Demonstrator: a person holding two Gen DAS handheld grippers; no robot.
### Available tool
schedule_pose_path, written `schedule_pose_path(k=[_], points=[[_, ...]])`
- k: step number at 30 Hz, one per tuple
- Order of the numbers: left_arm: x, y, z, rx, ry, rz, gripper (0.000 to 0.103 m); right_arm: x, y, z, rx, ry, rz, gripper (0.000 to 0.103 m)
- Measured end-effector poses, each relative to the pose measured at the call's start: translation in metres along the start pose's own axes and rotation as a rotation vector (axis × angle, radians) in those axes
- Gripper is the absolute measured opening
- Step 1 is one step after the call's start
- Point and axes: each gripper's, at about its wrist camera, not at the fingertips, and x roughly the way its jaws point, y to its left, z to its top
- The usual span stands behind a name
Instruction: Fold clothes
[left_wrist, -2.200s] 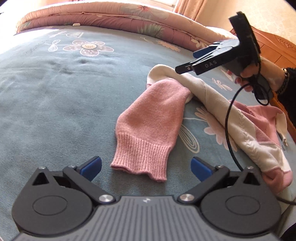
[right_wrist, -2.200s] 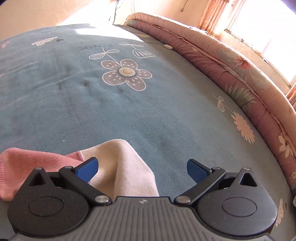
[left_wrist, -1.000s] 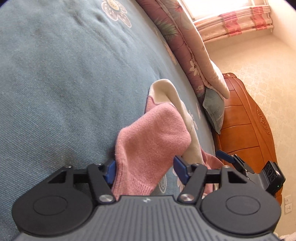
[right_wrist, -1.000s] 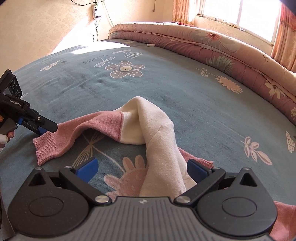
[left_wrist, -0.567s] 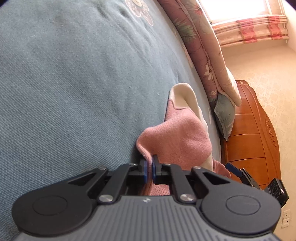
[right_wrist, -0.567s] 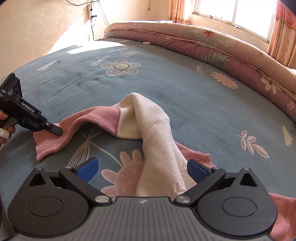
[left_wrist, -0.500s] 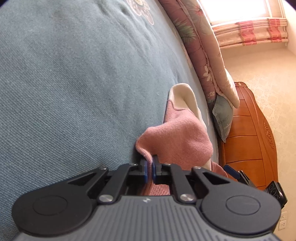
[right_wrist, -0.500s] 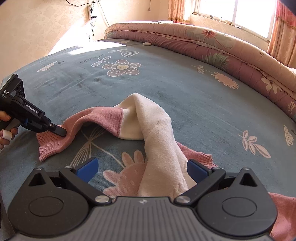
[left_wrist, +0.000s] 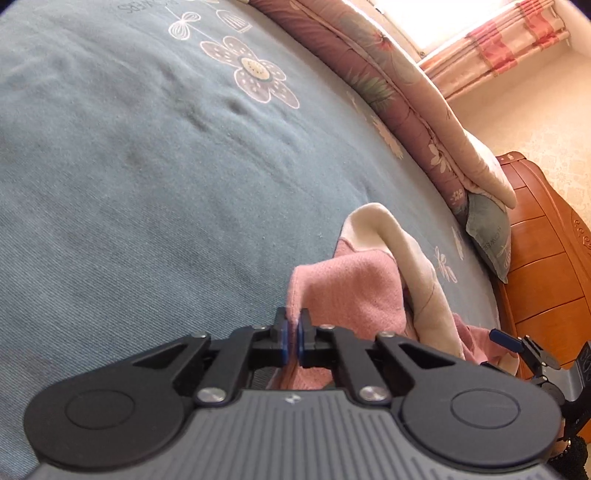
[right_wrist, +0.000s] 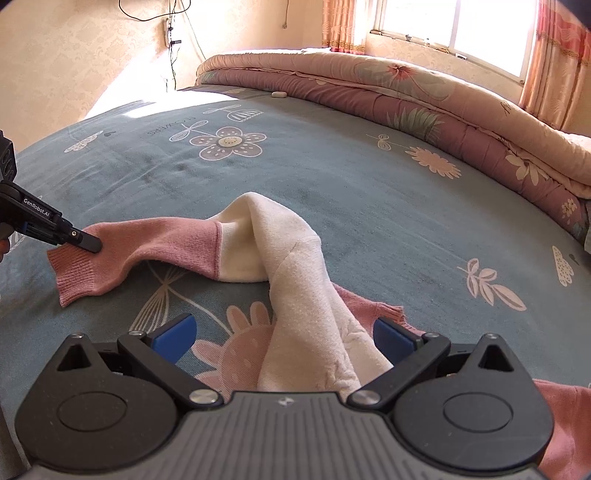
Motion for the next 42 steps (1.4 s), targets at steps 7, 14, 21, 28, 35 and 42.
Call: schedule_pose_path(k=[7, 14, 21, 28, 35, 42], points=[[-0.026, 0.017, 0.011, 0.005, -0.038, 0.078, 0.004, 0.005, 0.004, 0.001, 0.065, 0.002, 0.092, 0.103], [-0.045, 0.046, 0.032, -0.045, -0.101, 0.168, 0.004, 0.003, 0.017, 0.007, 0.035, -0.01, 0.095, 0.103], [-0.041, 0.077, 0.051, -0.114, -0.121, 0.292, 0.011, 0.001, 0.014, 0.001, 0.043, 0.014, 0.075, 0.103], [-0.07, 0.059, 0.041, -0.109, -0.196, 0.276, 0.021, -0.008, 0.015, -0.01, 0.048, 0.023, 0.07, 0.103], [-0.085, 0.057, -0.018, -0.294, -0.215, 0.062, 0.039, -0.015, 0.017, -0.019, 0.096, 0.013, 0.091, 0.103], [-0.051, 0.086, -0.035, -0.479, -0.245, 0.003, 0.039, -0.026, 0.014, -0.024, 0.129, 0.004, 0.096, 0.103]])
